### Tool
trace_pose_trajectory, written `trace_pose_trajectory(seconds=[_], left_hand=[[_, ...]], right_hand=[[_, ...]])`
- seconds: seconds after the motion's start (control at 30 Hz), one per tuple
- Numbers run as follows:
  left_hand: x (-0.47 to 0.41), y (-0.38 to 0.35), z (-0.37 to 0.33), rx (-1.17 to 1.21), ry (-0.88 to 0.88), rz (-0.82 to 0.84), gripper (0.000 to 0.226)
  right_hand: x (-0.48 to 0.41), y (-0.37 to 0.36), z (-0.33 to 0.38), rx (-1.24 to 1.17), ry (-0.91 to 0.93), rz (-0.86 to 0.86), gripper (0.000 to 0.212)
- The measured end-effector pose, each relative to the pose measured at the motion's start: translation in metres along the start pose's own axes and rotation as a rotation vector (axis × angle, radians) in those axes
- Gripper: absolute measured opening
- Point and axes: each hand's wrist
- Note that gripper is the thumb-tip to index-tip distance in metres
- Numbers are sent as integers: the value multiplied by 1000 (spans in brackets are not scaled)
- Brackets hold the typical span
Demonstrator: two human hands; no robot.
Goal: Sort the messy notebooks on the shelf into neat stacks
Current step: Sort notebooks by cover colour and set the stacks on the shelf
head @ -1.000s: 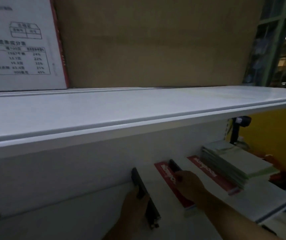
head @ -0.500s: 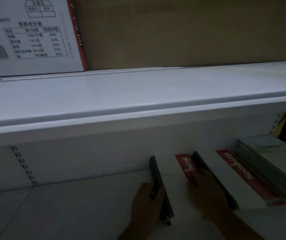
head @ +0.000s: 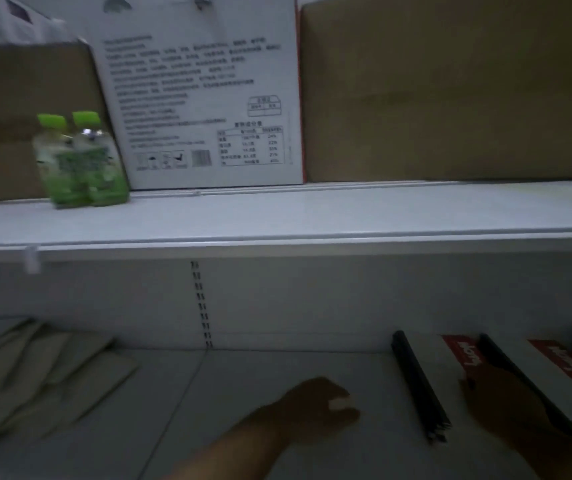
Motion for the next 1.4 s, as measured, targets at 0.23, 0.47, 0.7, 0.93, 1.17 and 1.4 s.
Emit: trace_pose_trajectory(seconds=[0.23, 0.47, 0.7, 0.93, 1.17, 1.4], left_hand=[[98, 124, 188, -321, 296, -346, 67], [216, 172, 309, -262, 572, -489, 67], [296, 181, 395, -170, 675, -491, 63], [328, 191, 475, 15, 731, -498, 60], [324, 244, 558, -35, 916, -383, 54], [296, 275, 614, 91, 865, -474, 37]], right_hand=[[-6, 21, 192, 363, 407, 30, 65], [79, -4, 476, 10, 1025, 201, 61], [127, -33, 591, 72, 1255, 262, 54], [105, -58, 678, -41, 1451, 159, 44], [46, -78, 792, -155, 1406, 207, 49], [-21, -98, 867, -370, 1237, 225, 39]])
Point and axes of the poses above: each hand's wrist, its own x-axis away from the middle knuckle, its own y-axis out of the back of the hand, z = x × y, and after that the axes turned 14 degrees about y, right-handed
